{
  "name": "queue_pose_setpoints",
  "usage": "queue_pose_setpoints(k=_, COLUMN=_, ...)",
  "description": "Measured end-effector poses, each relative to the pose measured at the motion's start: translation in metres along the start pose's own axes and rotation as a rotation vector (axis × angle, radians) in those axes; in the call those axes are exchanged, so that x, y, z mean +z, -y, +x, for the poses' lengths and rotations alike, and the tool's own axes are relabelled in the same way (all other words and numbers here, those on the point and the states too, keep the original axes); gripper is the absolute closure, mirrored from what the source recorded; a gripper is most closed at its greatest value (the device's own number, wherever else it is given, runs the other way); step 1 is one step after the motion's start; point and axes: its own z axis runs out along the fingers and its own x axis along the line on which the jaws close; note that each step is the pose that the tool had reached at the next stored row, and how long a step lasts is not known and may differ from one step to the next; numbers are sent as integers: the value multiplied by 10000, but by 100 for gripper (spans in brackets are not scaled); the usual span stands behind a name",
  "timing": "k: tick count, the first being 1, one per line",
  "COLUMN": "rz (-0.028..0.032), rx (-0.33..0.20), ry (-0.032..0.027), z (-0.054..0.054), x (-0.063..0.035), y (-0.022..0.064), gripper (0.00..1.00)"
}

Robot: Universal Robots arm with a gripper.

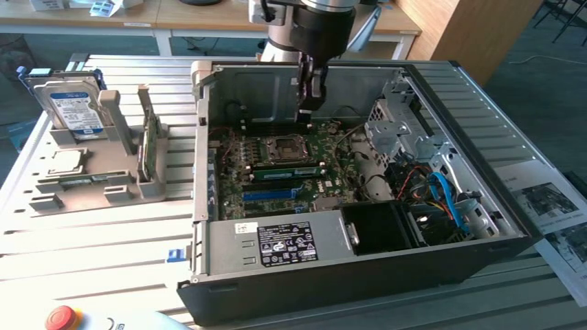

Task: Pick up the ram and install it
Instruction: 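Press down the ram until it locks into place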

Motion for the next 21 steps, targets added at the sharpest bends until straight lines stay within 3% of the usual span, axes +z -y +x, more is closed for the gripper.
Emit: queue_pose_setpoints(k=21, rz=-122, rx=2866, ry=68, z=0, x=1, y=0, gripper=89)
